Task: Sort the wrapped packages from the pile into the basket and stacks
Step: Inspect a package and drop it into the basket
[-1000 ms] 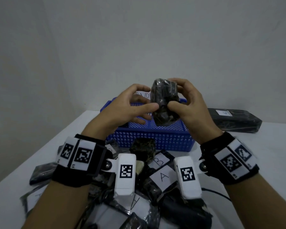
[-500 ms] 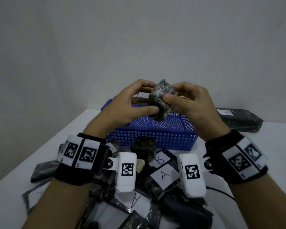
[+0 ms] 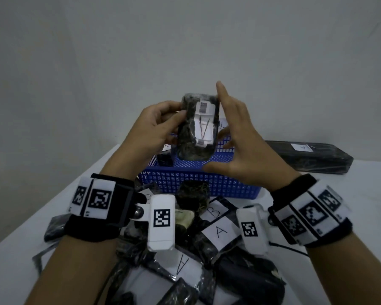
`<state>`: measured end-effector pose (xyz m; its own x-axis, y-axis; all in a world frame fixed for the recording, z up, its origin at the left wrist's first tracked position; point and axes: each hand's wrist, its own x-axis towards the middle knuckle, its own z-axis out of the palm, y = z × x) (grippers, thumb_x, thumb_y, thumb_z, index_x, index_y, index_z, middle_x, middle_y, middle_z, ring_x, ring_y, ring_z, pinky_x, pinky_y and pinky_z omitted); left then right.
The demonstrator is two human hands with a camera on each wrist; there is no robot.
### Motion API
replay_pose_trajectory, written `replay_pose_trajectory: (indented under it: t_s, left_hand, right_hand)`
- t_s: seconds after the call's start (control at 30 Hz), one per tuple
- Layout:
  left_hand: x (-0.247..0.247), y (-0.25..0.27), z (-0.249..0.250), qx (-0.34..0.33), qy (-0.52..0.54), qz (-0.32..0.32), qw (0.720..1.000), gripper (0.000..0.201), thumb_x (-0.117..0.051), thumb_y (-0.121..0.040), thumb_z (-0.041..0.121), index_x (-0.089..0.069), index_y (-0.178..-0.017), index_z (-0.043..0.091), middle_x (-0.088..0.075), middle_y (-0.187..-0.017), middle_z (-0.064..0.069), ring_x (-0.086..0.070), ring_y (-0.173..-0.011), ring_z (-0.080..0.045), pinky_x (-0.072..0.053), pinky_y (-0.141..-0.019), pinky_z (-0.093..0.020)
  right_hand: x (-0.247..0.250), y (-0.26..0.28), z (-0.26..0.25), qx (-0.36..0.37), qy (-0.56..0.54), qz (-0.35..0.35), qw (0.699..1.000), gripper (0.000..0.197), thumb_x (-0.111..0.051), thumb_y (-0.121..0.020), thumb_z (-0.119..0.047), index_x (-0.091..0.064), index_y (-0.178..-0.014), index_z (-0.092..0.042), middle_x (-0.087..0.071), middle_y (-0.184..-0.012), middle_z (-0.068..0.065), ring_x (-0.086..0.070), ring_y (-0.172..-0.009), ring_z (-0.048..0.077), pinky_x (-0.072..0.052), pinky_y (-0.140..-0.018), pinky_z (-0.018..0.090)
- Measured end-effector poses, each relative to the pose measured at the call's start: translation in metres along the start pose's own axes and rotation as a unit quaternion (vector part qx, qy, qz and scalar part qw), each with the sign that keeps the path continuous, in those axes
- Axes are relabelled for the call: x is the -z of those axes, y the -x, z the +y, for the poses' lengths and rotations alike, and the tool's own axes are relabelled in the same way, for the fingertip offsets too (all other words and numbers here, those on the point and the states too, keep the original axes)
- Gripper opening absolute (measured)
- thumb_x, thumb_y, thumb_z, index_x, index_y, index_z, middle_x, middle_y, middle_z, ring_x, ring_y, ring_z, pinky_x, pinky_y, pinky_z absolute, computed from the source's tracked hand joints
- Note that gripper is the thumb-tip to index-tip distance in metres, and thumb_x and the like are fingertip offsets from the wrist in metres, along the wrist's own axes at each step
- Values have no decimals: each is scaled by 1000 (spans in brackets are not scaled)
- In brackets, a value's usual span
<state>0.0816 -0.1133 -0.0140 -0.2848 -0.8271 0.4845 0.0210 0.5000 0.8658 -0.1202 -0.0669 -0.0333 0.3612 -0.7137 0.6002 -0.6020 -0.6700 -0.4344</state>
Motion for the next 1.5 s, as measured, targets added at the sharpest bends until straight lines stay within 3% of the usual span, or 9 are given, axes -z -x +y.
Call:
replay_pose_trajectory:
  t_s: [0.1, 0.23, 0.43, 0.53, 0.6, 0.8, 1.03, 1.23, 1.5]
  left_hand:
    - [0, 3, -2, 23, -21, -35, 999, 18, -51, -102, 18, -69, -108, 17, -75, -87, 8, -70, -81, -6, -59, -68, -24]
    - [-3, 3, -7, 52, -30, -13, 998, 17, -53, -101, 18, -70, -106, 15, -76, -86, 3, -72, -76, -6, -58, -63, -21]
    - [2, -14, -12, 99, -65, 29, 993, 11, -63, -97, 17, -66, -102, 9, -74, -81, -8, -69, -63, -12, -55, -57, -26]
    - [15, -32, -10, 123, -100, 2, 987, 16, -57, -101, 20, -66, -104, 7, -72, -90, -9, -67, -66, -13, -57, -60, -26]
    - [27, -45, -7, 129, -79, 19, 988, 21, -55, -102, 26, -65, -112, 10, -73, -96, -7, -66, -70, -13, -57, -60, -23]
    - [49, -74, -25, 107, 3, 135, 985, 14, -54, -100, 33, -64, -104, 23, -74, -88, 2, -60, -72, -12, -48, -62, -22]
    - [68, -84, -73, 121, 18, 157, 980, 20, -49, -103, 32, -64, -97, 19, -54, -66, 7, -44, -52, -5, -35, -53, -22]
    - [77, -93, -100, 133, -23, 168, 977, 20, -51, -103, 26, -62, -90, 16, -50, -63, 4, -40, -51, -6, -33, -52, -21]
    - [74, -82, -121, 26, -208, 116, 971, 4, -58, -97, 18, -62, -98, 17, -58, -67, -4, -50, -59, -8, -41, -57, -17]
  right_hand:
    - [-2, 1, 1, 24, 12, 22, 999, 114, -89, -74, -34, -16, -161, -21, -37, -149, -7, -46, -122, -3, -46, -83, 11]
    - [-6, 2, 6, -29, 14, 16, 999, 108, -89, -72, -39, -26, -157, -27, -41, -146, -14, -54, -95, -6, -45, -76, 9]
    - [-14, -12, 9, -86, -26, -43, 995, 123, -86, -69, -51, -5, -161, -34, -27, -148, -23, -37, -138, 7, -40, -109, 24]
    - [-15, -41, 18, -103, -7, -53, 993, 120, -85, -63, -64, -20, -157, -26, -37, -149, -8, -44, -132, 10, -43, -112, 37]
    - [-11, -67, 25, -122, 50, -62, 989, 117, -87, -62, -60, -27, -154, -21, -33, -143, -4, -45, -121, 9, -42, -110, 32]
    - [-8, -140, 47, -168, 208, -193, 944, 115, -86, -63, -61, -30, -153, -18, -33, -142, 2, -47, -123, 21, -41, -110, 40]
    - [-55, -173, 93, -218, 266, -331, 879, 98, -92, -64, -48, -42, -142, -18, -48, -140, 7, -52, -121, 29, -47, -103, 43]
    - [-90, -177, 115, -194, 237, -357, 882, 82, -89, -69, -47, -46, -133, -19, -49, -135, 4, -52, -113, 25, -47, -100, 42]
    - [-107, -145, 140, -173, 153, -304, 924, 85, -86, -72, -50, -40, -136, -17, -28, -140, 2, -49, -119, 25, -47, -104, 40]
